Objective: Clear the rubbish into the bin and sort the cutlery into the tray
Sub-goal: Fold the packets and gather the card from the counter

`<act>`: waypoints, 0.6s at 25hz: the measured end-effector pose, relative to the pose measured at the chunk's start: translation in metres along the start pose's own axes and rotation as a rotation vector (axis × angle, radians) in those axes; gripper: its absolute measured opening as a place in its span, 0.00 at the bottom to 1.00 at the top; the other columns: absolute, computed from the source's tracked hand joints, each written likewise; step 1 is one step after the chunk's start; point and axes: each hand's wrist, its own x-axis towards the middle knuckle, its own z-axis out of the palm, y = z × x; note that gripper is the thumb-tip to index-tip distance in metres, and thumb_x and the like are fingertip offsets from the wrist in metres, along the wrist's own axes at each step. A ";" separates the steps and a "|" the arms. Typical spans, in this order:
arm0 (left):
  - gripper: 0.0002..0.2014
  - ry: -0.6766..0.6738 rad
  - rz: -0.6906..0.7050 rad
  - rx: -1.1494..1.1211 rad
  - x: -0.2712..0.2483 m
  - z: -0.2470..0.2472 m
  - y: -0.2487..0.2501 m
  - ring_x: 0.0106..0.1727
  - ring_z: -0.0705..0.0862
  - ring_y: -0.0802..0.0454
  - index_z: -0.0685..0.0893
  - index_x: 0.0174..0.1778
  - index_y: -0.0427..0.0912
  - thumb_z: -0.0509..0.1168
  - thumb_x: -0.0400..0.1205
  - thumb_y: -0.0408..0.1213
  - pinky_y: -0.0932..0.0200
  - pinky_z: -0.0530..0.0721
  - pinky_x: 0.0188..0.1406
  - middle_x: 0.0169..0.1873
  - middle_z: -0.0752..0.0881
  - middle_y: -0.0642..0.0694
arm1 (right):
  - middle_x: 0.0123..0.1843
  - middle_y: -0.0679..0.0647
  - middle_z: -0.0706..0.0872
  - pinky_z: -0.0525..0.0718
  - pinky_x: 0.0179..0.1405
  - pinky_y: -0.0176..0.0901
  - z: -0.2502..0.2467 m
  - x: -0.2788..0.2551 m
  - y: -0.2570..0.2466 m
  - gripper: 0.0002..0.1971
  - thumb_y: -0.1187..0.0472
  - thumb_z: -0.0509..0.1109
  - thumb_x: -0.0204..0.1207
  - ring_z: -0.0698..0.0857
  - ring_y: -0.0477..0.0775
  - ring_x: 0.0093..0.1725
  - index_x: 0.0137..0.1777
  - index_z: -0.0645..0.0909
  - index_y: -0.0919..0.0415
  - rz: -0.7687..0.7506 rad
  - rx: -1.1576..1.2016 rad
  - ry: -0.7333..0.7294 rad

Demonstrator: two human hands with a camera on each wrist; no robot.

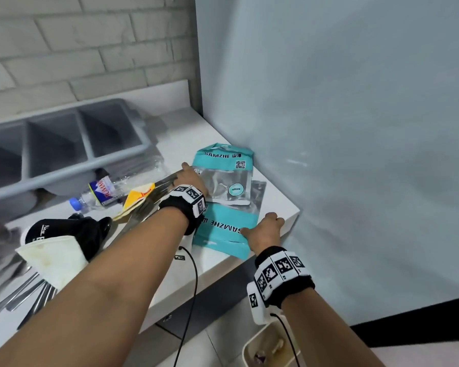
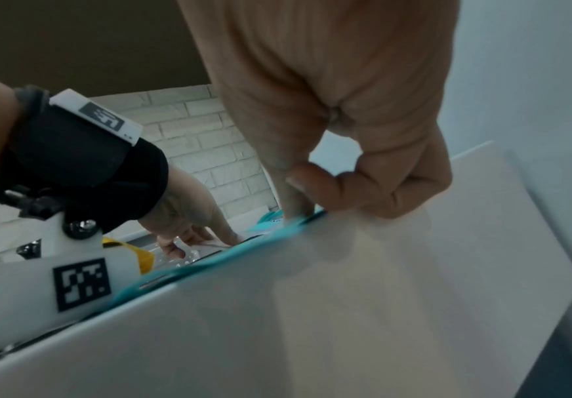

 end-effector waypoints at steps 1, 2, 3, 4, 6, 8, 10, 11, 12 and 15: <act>0.39 0.014 0.015 -0.025 0.001 0.000 0.000 0.65 0.80 0.33 0.60 0.74 0.36 0.75 0.70 0.32 0.39 0.81 0.64 0.64 0.79 0.32 | 0.69 0.64 0.68 0.80 0.56 0.48 -0.001 0.003 0.000 0.27 0.67 0.74 0.70 0.81 0.66 0.61 0.67 0.67 0.70 0.008 -0.004 0.005; 0.40 0.023 0.021 -0.034 0.001 -0.001 -0.001 0.65 0.80 0.33 0.59 0.75 0.36 0.74 0.71 0.30 0.40 0.82 0.64 0.63 0.80 0.31 | 0.69 0.65 0.70 0.79 0.57 0.48 -0.002 0.006 0.001 0.25 0.67 0.72 0.72 0.80 0.66 0.63 0.67 0.68 0.71 0.008 -0.022 0.012; 0.38 0.033 0.030 -0.047 0.002 -0.003 -0.002 0.65 0.80 0.33 0.60 0.75 0.35 0.73 0.71 0.29 0.41 0.82 0.63 0.63 0.81 0.32 | 0.68 0.66 0.72 0.78 0.59 0.48 -0.003 0.008 0.000 0.23 0.68 0.69 0.73 0.78 0.65 0.64 0.66 0.69 0.71 0.002 -0.043 0.017; 0.35 0.036 0.043 -0.074 0.001 -0.005 -0.004 0.64 0.81 0.33 0.63 0.73 0.34 0.71 0.72 0.29 0.42 0.82 0.62 0.62 0.82 0.32 | 0.68 0.65 0.74 0.78 0.59 0.47 -0.003 0.009 -0.001 0.21 0.67 0.68 0.73 0.78 0.65 0.64 0.65 0.70 0.72 0.000 -0.051 0.019; 0.25 0.029 0.071 -0.159 -0.006 -0.010 -0.008 0.63 0.81 0.34 0.70 0.67 0.34 0.67 0.74 0.30 0.47 0.83 0.60 0.62 0.83 0.33 | 0.66 0.61 0.73 0.80 0.51 0.45 -0.001 0.007 -0.005 0.25 0.59 0.73 0.71 0.81 0.63 0.61 0.65 0.70 0.70 0.032 -0.013 0.006; 0.21 0.037 0.078 -0.259 -0.018 -0.017 -0.014 0.64 0.81 0.35 0.73 0.66 0.33 0.64 0.76 0.31 0.50 0.81 0.60 0.63 0.82 0.33 | 0.65 0.60 0.69 0.81 0.46 0.46 0.003 0.001 -0.010 0.31 0.53 0.76 0.68 0.83 0.63 0.57 0.65 0.69 0.69 0.061 -0.043 -0.002; 0.21 0.060 0.081 -0.349 -0.032 -0.025 -0.022 0.66 0.79 0.35 0.72 0.67 0.32 0.62 0.77 0.30 0.52 0.79 0.62 0.65 0.81 0.33 | 0.65 0.60 0.69 0.84 0.49 0.50 0.007 -0.002 -0.014 0.31 0.51 0.75 0.69 0.84 0.64 0.56 0.65 0.69 0.68 0.074 -0.131 -0.004; 0.21 0.067 0.089 -0.384 -0.038 -0.028 -0.025 0.66 0.79 0.36 0.72 0.68 0.32 0.62 0.78 0.29 0.53 0.79 0.61 0.65 0.80 0.33 | 0.65 0.61 0.69 0.85 0.52 0.51 0.008 -0.002 -0.015 0.29 0.52 0.74 0.70 0.84 0.64 0.56 0.65 0.70 0.68 0.082 -0.145 0.001; 0.21 0.071 0.098 -0.416 -0.045 -0.032 -0.029 0.66 0.79 0.37 0.71 0.68 0.32 0.61 0.78 0.28 0.54 0.78 0.60 0.66 0.81 0.34 | 0.65 0.61 0.70 0.84 0.55 0.52 0.009 -0.003 -0.016 0.26 0.53 0.72 0.72 0.84 0.64 0.57 0.64 0.72 0.68 0.083 -0.144 0.004; 0.21 0.062 0.095 -0.535 -0.061 -0.038 -0.045 0.65 0.81 0.38 0.72 0.68 0.36 0.61 0.78 0.28 0.59 0.76 0.55 0.64 0.82 0.36 | 0.66 0.63 0.75 0.79 0.60 0.50 0.013 -0.006 -0.016 0.18 0.58 0.62 0.77 0.80 0.66 0.63 0.62 0.77 0.68 0.038 -0.122 0.012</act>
